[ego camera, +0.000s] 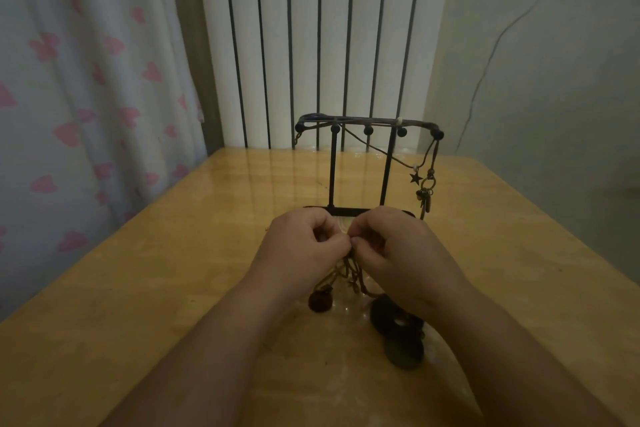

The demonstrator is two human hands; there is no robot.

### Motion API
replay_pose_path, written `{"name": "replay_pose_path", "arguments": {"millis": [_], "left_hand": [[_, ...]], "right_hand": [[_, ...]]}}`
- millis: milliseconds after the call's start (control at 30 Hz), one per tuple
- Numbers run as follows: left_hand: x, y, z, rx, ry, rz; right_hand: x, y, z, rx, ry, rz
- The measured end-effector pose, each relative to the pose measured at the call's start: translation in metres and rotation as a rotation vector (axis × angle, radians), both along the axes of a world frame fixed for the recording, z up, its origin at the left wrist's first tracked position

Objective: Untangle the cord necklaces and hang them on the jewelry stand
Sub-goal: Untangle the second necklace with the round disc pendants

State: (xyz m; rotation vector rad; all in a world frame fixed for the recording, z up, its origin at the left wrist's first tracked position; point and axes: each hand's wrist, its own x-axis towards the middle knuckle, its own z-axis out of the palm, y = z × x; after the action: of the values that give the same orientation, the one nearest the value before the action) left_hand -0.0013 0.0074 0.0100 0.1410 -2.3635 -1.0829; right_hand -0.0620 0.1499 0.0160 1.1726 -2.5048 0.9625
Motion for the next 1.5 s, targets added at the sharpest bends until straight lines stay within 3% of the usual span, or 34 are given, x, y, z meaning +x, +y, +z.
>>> {"name": "replay_pose_path", "arguments": {"millis": [200,333,433,633,767,833,1000,1167,1367,1433,1500], "left_hand": [[0.002,0.001,0.003,-0.054,0.000,0.023],[0.001,0.000,0.007,0.137,-0.020,0.009],[0.002,0.001,0.008,0.236,-0.026,-0.013],[0.000,0.000,0.007,0.210,-0.018,0.006],[0.001,0.000,0.005,0.153,-0.023,-0.020],[0.001,-0.001,0.005,0.148,-0.029,-0.021],[0.000,0.000,0.006,0.179,-0.051,-0.038],[0.000,0.001,0.003,0.209,-0.097,-0.064],[0.002,0.003,0.007,0.245,-0.091,-0.064],[0.002,0.004,0.007,0.236,-0.088,-0.058],[0.002,0.003,0.006,0.237,-0.074,-0.045]], "right_hand": [[0.000,-0.001,-0.001,-0.010,-0.043,-0.012],[0.001,-0.001,-0.001,-0.339,-0.308,0.003],[0.001,-0.002,0.000,-0.424,-0.440,0.009],[-0.003,0.001,0.001,-0.445,-0.375,0.036],[-0.001,0.000,0.000,-0.267,-0.195,-0.001],[0.000,-0.001,0.000,-0.286,-0.214,-0.003],[-0.001,0.001,0.002,-0.775,-0.831,0.150],[-0.008,-0.004,0.001,-0.838,-1.103,0.223],[-0.008,0.007,-0.001,-0.894,-1.093,0.343],[-0.010,0.005,-0.001,-0.781,-1.019,0.257],[-0.009,0.004,0.002,-0.586,-0.821,0.140]]}}
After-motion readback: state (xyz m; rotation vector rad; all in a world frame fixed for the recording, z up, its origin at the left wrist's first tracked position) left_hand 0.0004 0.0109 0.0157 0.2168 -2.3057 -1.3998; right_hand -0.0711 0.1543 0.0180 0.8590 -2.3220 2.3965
